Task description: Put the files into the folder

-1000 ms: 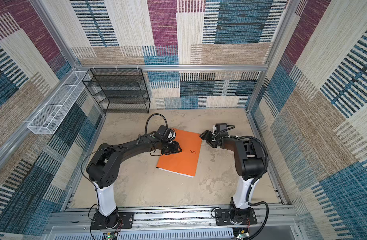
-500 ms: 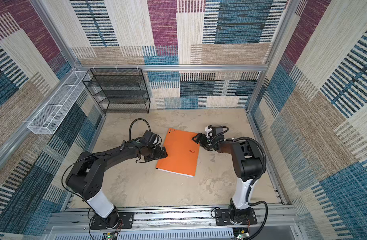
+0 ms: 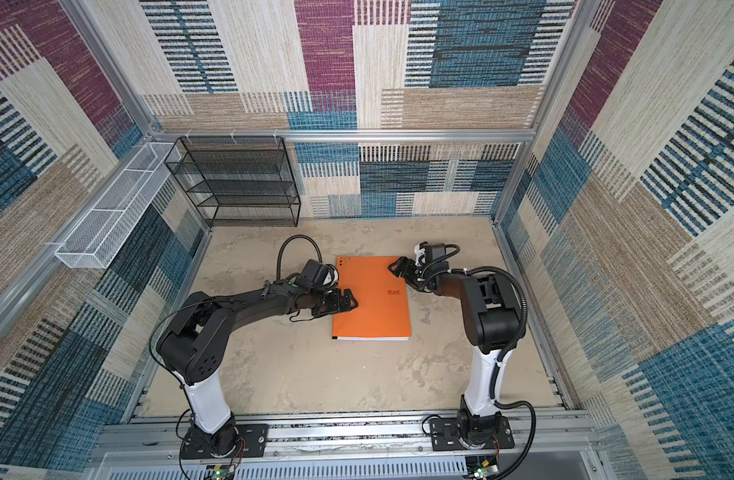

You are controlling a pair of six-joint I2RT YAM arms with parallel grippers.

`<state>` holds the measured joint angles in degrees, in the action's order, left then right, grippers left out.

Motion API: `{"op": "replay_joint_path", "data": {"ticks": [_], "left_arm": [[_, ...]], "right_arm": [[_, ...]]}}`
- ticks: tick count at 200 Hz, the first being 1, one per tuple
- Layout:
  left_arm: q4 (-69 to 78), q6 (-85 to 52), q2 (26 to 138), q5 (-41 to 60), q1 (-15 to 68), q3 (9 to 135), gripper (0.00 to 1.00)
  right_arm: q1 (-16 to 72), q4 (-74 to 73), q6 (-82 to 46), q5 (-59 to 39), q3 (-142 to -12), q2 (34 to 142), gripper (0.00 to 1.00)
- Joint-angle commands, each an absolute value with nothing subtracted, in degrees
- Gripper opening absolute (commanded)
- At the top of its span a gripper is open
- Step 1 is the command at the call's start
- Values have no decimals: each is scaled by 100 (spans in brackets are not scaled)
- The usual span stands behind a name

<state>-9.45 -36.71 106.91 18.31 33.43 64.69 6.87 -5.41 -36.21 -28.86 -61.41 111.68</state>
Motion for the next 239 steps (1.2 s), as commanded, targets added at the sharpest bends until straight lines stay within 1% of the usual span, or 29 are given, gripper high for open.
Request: {"op": "replay_joint_path", "data": {"ticks": [1, 19, 26, 29, 30, 60, 72, 90, 99, 102, 111, 121, 134, 144, 159, 176, 190, 197, 202, 209, 219, 222, 228, 239], "left_arm": [[-1425, -3917, 10606, 1656, 3331, 6478, 94], [-1712, -3833, 10094, 1298, 3213, 6488, 95], [-1778, -3783, 9832, 1216, 3147, 6502, 96], [-1810, -3748, 9716, 1173, 3117, 6508, 100], [-1828, -3737, 9679, 1153, 3110, 6506, 100], [-2322, -3411, 8559, 259, 2595, 6604, 99], [-2219, -3323, 8107, -396, 2345, 6399, 99], [-2190, -3319, 7529, -2163, 2106, 5979, 99], [-1588, -2943, 7293, -2976, 2074, 5436, 99], [-1173, -2756, 7215, -3238, 2074, 5193, 99], [-327, -2483, 7072, -3797, 2013, 4594, 99], [-4, -2289, 6956, -4095, 1872, 4279, 99], [351, -1819, 6993, -4416, 1749, 3993, 99], [650, -1603, 7188, -4725, 1647, 3812, 99], [1060, -1182, 7509, -4826, 1494, 3611, 99], [2232, -618, 7935, -4807, 1462, 3199, 99], [3552, -137, 8224, -4504, 1374, 2781, 100], [3668, 71, 8219, -4244, 1380, 2766, 100], [3867, 227, 8248, -3986, 1346, 2708, 100], [4570, 427, 8405, -3700, 1273, 2494, 99], [5455, 492, 8685, -3609, 1117, 2238, 99], [5487, 482, 8666, -3567, 1109, 2199, 99], [5046, 308, 8485, -3292, 1047, 2203, 99], [4780, 73, 8291, -2565, 717, 2129, 99]], "right_arm": [[611, 344, -3624, -2482, -6131, 11096, 84], [539, 484, -3544, -2303, -6113, 10750, 87], [507, 529, -3518, -2187, -6078, 10515, 97], [495, 554, -3512, -2126, -6067, 10397, 99], [489, 567, -3505, -2100, -6061, 10366, 100], [323, 825, -3358, -1422, -6014, 9102, 100], [277, 775, -3161, -1111, -5935, 8532, 100], [272, 569, -2779, -390, -5708, 7786, 100], [272, 466, -2647, 271, -5520, 7396, 100], [275, 400, -2625, 526, -5428, 7282, 100], [272, 55, -2500, 1169, -5060, 6895, 100], [255, -712, -1972, 1611, -4445, 6563, 100], [255, -2065, -1326, 1918, -3507, 6334, 100], [246, -2928, -1128, 2023, -2813, 6302, 100], [229, -3653, -989, 2048, -2193, 6322, 100], [220, -4219, -847, 2007, -1856, 6581, 100], [220, -4639, -1117, 2231, -1664, 7015, 100], [212, -4877, -1244, 2258, -1528, 7161, 100], [211, -5275, -1133, 2138, -1385, 7271, 100], [205, -5901, -782, 1789, -1138, 7413, 100], [202, -6653, -338, 1399, -954, 7614, 100], [202, -6672, -240, 1267, -960, 7626, 100], [187, -6899, -96, 1040, -917, 7714, 100], [164, -7291, -89, 1127, -842, 7934, 100]]}}
